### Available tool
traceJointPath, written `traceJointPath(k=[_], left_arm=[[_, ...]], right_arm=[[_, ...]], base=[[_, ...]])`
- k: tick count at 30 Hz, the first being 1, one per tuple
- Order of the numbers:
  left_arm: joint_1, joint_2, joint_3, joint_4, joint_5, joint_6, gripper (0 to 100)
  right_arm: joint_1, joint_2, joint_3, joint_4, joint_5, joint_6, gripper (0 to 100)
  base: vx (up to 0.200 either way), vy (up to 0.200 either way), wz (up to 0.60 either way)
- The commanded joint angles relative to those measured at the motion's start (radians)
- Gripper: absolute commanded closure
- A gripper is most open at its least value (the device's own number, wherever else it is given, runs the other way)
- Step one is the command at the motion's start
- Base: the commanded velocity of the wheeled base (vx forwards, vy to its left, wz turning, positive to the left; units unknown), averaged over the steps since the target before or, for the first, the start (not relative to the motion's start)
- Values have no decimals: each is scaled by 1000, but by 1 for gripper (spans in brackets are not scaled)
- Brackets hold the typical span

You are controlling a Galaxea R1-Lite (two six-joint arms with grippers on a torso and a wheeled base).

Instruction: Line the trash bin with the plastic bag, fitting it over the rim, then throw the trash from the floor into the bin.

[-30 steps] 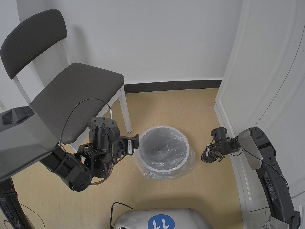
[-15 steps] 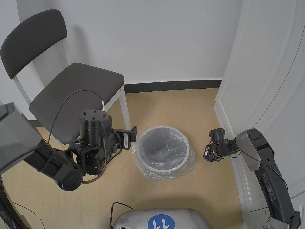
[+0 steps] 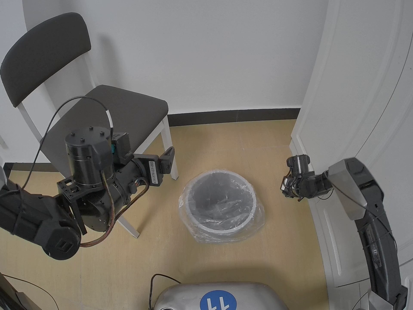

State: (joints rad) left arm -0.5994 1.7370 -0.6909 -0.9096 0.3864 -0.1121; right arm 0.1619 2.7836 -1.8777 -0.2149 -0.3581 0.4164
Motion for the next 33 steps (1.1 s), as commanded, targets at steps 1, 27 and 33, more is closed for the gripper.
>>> traceJointPath(k=[1,27,33], left_arm=[[-27,-200,48,0,0,74,0],[110,-376,74,-2,-1,238,0],[110,-399,76,-2,-3,235,0]], right_arm=[[91,-500,367,-38,70,7,100],[536,-423,815,-681,68,-48,100],[531,-372,802,-681,68,-48,100]], base=[[0,0,0],[0,0,0],[0,0,0]])
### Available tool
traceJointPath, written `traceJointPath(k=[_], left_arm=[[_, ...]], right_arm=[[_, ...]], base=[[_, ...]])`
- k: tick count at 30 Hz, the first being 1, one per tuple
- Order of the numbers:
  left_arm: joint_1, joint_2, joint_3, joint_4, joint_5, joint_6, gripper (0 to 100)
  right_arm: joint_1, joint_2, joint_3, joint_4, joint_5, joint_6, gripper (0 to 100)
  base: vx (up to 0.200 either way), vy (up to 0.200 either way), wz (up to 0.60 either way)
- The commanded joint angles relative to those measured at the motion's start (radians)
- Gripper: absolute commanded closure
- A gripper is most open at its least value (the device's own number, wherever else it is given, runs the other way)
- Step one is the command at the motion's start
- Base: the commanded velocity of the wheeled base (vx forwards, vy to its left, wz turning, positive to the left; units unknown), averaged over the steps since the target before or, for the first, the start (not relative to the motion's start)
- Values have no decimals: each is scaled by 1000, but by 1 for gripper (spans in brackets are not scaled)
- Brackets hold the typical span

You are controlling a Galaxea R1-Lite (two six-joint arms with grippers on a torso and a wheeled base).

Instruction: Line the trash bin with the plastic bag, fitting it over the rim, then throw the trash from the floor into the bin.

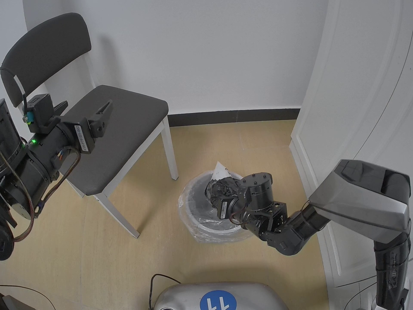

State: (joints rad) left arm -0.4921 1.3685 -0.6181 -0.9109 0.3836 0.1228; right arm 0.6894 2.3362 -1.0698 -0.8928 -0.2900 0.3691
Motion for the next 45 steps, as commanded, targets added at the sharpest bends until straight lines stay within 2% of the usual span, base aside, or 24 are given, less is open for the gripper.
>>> traceJointPath(k=[1,9,17,21,23,35,40,45], left_arm=[[1,-32,3,0,0,0,0],[0,-25,8,0,0,1,0],[-2,-28,9,1,0,3,0],[-3,-22,9,1,0,3,0],[-2,-19,11,1,0,8,0],[-2,-19,12,0,0,15,0],[-2,-17,14,1,0,17,0],[-2,-16,14,1,0,18,0]], right_arm=[[4,81,-6,-3,0,-1,100],[15,83,19,12,-1,-12,100],[111,81,116,8,-1,-49,100],[119,101,111,3,-20,-49,100],[99,88,97,0,-52,-55,100],[-36,20,-21,-37,-52,-52,100],[-44,72,-52,-109,-52,-44,100],[-28,106,-45,-110,-51,-44,100]], base=[[0,0,0],[0,0,0],[0,0,0],[0,0,0],[0,0,0],[0,0,0],[0,0,0],[0,0,0]])
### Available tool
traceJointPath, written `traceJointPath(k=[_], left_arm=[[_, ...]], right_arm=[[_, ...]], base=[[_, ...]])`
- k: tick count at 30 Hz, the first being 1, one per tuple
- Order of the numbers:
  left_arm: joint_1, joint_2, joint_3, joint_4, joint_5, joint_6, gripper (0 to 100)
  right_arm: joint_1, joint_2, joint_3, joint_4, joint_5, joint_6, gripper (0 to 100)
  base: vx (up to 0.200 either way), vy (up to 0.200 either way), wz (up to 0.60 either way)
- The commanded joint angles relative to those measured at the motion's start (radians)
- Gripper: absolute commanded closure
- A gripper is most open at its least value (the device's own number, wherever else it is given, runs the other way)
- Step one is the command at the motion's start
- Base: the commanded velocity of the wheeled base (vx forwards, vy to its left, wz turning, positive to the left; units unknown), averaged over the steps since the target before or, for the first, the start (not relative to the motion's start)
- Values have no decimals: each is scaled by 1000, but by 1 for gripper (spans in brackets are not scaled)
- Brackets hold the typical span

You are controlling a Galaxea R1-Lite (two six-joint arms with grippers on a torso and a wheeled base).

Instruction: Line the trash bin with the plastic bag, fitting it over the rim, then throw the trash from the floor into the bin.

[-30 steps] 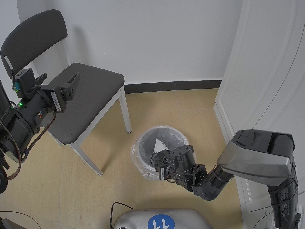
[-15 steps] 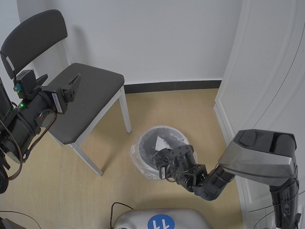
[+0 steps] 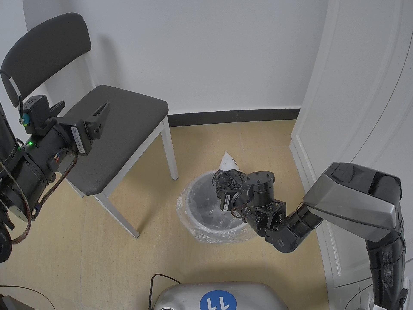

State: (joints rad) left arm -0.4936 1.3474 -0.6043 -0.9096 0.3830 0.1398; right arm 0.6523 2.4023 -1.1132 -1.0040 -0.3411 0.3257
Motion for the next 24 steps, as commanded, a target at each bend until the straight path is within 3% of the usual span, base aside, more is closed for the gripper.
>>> traceJointPath(k=[1,6,19,24], left_arm=[[0,6,0,0,1,1,0],[-2,4,1,0,1,3,0],[-2,6,1,0,1,9,0],[-2,7,8,-2,1,15,0]], right_arm=[[9,40,-2,1,1,-1,100],[20,84,-7,5,2,-2,100],[-89,190,-177,-7,-1,3,100],[-94,182,-174,-44,-3,6,100]], base=[[0,0,0],[0,0,0],[0,0,0],[0,0,0]])
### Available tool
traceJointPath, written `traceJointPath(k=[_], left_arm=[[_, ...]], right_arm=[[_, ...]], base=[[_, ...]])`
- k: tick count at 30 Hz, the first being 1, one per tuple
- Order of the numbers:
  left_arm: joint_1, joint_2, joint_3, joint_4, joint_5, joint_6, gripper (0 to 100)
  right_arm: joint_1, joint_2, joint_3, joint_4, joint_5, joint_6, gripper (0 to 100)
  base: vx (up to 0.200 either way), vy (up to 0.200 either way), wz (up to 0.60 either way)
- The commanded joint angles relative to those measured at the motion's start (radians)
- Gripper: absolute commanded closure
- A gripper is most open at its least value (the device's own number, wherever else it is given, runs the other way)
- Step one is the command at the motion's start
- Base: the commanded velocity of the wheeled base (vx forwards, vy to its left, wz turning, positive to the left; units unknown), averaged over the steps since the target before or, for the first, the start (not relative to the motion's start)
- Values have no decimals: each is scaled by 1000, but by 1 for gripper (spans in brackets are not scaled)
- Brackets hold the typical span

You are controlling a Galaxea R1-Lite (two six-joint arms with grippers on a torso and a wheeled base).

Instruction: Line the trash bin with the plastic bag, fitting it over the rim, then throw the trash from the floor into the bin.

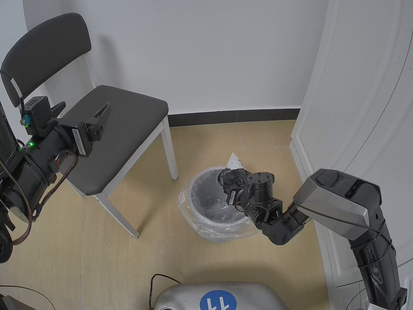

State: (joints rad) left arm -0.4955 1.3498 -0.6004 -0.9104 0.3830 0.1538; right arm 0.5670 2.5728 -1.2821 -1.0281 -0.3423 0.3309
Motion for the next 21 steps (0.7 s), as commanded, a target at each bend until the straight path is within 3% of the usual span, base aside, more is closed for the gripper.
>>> traceJointPath(k=[1,16,21], left_arm=[[0,5,4,-1,1,1,0],[0,2,4,-1,1,1,0],[0,2,4,-1,1,1,0]], right_arm=[[-4,10,-2,-23,-1,0,100],[111,-108,153,-21,-1,0,100],[117,-131,173,77,0,-9,100]], base=[[0,0,0],[0,0,0],[0,0,0]])
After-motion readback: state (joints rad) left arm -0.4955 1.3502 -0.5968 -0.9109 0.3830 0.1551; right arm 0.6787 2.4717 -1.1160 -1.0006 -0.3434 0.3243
